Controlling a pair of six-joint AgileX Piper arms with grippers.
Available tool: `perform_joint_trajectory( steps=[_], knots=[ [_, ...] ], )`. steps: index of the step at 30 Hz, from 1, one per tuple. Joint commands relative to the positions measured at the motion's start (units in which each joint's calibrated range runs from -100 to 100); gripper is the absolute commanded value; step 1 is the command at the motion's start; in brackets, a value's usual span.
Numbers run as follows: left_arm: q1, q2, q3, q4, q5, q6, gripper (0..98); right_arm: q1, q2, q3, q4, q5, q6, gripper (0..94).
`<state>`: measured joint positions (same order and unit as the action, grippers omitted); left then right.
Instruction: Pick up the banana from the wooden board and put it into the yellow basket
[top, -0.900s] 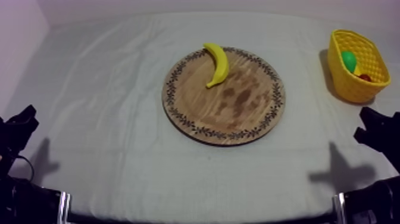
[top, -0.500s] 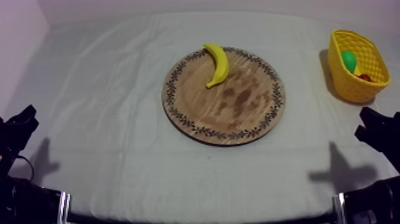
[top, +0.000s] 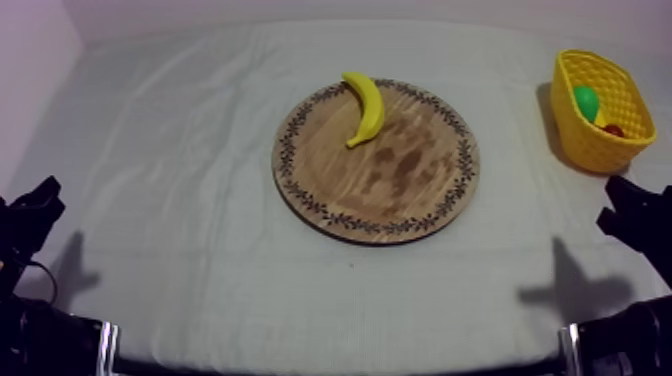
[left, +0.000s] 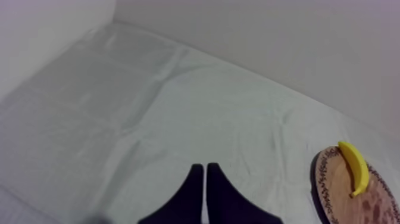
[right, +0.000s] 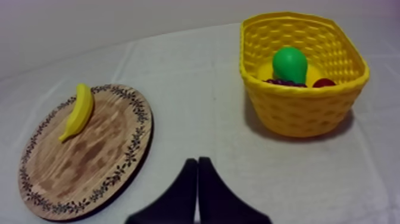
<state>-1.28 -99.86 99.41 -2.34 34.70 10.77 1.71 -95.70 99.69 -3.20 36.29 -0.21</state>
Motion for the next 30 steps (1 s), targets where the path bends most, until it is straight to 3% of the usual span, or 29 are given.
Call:
perform_joint_trajectory(
  steps=[1,4,12,22,30],
  knots=[
    [0.01,0.03,0.04,0.02,-0.01,0.01,0.1,-1.11,0.03,0.09,0.25,0.70,-0.23,0.6],
    [0.01,0.03,0.04,0.02,-0.01,0.01,0.1,-5.04,-0.01,-0.07,2.40,1.55,-1.96,0.6],
    [0.01,0.03,0.04,0.02,-0.01,0.00,0.1,-13.58,2.99,-8.44,5.03,2.61,-5.54,0.6],
    [0.01,0.03,0.04,0.02,-0.01,0.00,0.1,-18.79,37.01,-41.89,7.13,1.32,-10.22,0.6],
    [0.01,0.03,0.04,0.02,-0.01,0.00,0.1,-20.24,66.32,-66.43,5.16,4.37,-10.32,0.7]
  ],
)
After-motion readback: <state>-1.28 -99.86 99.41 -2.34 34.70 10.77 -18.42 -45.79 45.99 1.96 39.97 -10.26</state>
